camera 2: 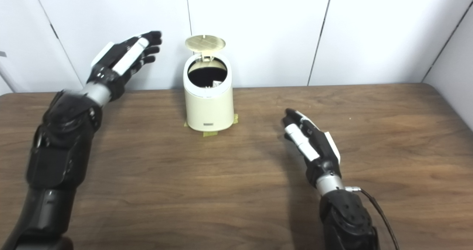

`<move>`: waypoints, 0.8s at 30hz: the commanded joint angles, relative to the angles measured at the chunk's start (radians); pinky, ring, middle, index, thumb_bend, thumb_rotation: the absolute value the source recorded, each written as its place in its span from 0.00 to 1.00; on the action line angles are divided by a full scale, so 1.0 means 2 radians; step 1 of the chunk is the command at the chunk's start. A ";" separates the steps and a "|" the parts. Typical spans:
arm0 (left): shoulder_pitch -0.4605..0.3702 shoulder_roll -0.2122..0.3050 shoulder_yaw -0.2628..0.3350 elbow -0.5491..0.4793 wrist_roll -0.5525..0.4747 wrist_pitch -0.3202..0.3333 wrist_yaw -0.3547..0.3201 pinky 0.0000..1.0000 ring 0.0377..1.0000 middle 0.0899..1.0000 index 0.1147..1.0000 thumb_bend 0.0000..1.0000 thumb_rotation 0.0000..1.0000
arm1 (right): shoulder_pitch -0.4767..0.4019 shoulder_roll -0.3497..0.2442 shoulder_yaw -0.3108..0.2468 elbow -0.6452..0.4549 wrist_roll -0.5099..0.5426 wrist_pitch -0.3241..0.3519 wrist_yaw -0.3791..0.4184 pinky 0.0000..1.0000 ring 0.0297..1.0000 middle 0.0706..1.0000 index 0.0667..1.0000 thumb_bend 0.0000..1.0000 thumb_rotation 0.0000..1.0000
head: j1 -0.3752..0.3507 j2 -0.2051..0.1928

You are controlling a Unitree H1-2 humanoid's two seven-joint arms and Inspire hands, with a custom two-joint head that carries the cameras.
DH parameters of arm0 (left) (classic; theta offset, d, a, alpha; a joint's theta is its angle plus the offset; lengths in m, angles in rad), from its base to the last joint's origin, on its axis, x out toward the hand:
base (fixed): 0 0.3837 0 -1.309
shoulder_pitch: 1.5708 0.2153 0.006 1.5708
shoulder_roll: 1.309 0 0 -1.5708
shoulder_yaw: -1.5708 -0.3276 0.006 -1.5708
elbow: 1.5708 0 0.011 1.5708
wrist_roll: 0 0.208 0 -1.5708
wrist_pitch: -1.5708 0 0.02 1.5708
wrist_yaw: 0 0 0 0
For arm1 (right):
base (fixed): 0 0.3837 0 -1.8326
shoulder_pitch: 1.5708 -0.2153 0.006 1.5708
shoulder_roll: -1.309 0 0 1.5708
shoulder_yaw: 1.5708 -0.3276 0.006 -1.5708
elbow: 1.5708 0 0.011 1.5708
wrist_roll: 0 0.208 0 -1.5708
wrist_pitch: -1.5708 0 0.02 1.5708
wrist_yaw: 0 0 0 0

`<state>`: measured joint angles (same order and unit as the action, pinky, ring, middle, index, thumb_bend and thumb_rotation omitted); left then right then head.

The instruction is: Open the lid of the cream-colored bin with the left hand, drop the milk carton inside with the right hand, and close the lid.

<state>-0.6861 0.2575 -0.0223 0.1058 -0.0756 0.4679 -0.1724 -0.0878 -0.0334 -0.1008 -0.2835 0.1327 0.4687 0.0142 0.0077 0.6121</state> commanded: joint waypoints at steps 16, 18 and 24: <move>-0.138 0.009 -0.051 0.155 0.065 -0.108 -0.027 0.94 0.95 0.94 0.92 0.43 1.00 | 0.023 -0.036 0.039 -0.026 0.072 0.000 0.012 0.95 0.92 0.93 0.92 0.62 1.00 | 0.000 -0.008; -0.145 0.009 -0.055 0.168 0.071 -0.113 -0.030 0.93 0.94 0.93 0.93 0.44 1.00 | 0.022 -0.035 0.040 -0.023 0.073 0.000 0.013 0.94 0.92 0.93 0.92 0.61 1.00 | 0.000 -0.008; -0.158 0.008 -0.063 0.185 0.083 -0.115 -0.042 0.91 0.92 0.89 0.91 0.45 1.00 | 0.021 -0.030 0.038 -0.014 0.076 0.000 0.010 0.94 0.92 0.93 0.91 0.60 1.00 | 0.000 -0.008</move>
<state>-0.9177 0.2676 -0.1513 0.4935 0.0839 0.2670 -0.2510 -0.0198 -0.0924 -0.0238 -0.2995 0.2718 0.4752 0.0288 0.0061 0.5952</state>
